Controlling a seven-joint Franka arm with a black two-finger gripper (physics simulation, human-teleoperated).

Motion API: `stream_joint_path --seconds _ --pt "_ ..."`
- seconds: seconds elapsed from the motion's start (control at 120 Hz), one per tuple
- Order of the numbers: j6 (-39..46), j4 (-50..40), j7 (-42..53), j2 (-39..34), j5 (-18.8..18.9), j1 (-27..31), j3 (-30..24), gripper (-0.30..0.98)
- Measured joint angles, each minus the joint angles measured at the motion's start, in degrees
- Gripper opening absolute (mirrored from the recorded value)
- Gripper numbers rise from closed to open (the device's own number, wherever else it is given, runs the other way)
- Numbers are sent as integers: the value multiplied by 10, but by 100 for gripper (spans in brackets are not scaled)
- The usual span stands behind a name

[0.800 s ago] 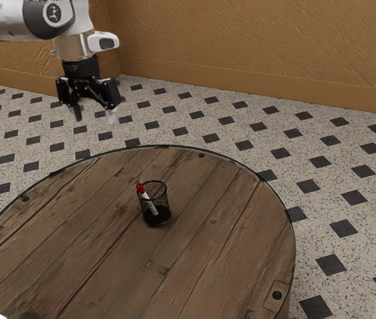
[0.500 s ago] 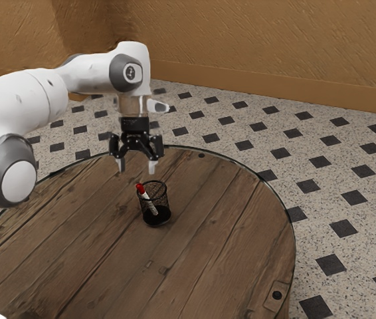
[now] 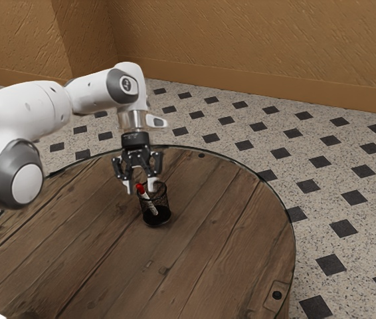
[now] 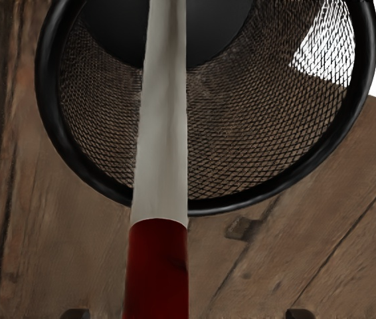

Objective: Take the marker out of the pen holder and place it to the left of the pen holder.

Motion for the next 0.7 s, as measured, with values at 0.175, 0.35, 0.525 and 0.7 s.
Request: stream_joint_path --seconds 0.175,0.35,0.525,0.7 --pt "-9 18 -16 22 -11 7 1 22" --pt "-11 52 -29 42 -14 9 2 15" --pt "-13 55 -39 44 -18 11 17 7" --pt "-16 60 -46 44 -22 -8 15 3"
